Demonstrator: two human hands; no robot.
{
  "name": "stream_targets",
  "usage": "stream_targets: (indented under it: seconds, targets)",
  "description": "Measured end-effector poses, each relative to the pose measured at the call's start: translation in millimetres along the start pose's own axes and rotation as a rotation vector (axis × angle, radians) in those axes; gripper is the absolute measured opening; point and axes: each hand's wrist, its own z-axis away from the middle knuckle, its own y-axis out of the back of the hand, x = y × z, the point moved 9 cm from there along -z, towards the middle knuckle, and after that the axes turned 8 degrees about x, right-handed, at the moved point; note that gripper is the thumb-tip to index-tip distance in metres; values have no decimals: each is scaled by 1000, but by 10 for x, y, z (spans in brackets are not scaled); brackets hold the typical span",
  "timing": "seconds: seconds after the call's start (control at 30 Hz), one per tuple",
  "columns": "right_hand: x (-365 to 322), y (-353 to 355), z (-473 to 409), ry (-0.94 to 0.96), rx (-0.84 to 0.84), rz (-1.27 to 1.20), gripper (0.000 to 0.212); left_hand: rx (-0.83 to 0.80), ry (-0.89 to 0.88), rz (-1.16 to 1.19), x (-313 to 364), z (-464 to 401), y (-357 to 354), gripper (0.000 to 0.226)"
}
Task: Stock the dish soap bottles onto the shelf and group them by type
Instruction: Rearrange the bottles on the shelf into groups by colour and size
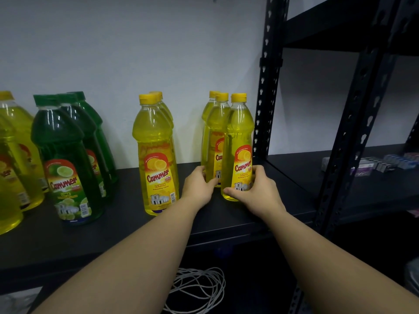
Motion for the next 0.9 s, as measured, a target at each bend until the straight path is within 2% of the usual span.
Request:
stream_targets:
  seconds: [0.2, 0.33, 0.5, 0.67, 0.9]
  targets:
    - [-116, -34, 61, 15, -30, 56, 88, -15, -36, -12, -9, 263, 178, 57]
    - [-136, -33, 96, 10, -22, 50, 86, -27, -48, 78, 33, 364, 256, 48]
    - [-102, -52, 97, 20, -51, 13, 90, -64, -50, 174, 60, 396, 239, 53]
    - [-96, -63, 78, 35, -37, 30, 92, -133, -71, 161, 97, 422, 185, 61]
    - [-23, -82, 37, 35, -60, 20, 89, -144, -76, 147, 128, 419, 170, 54]
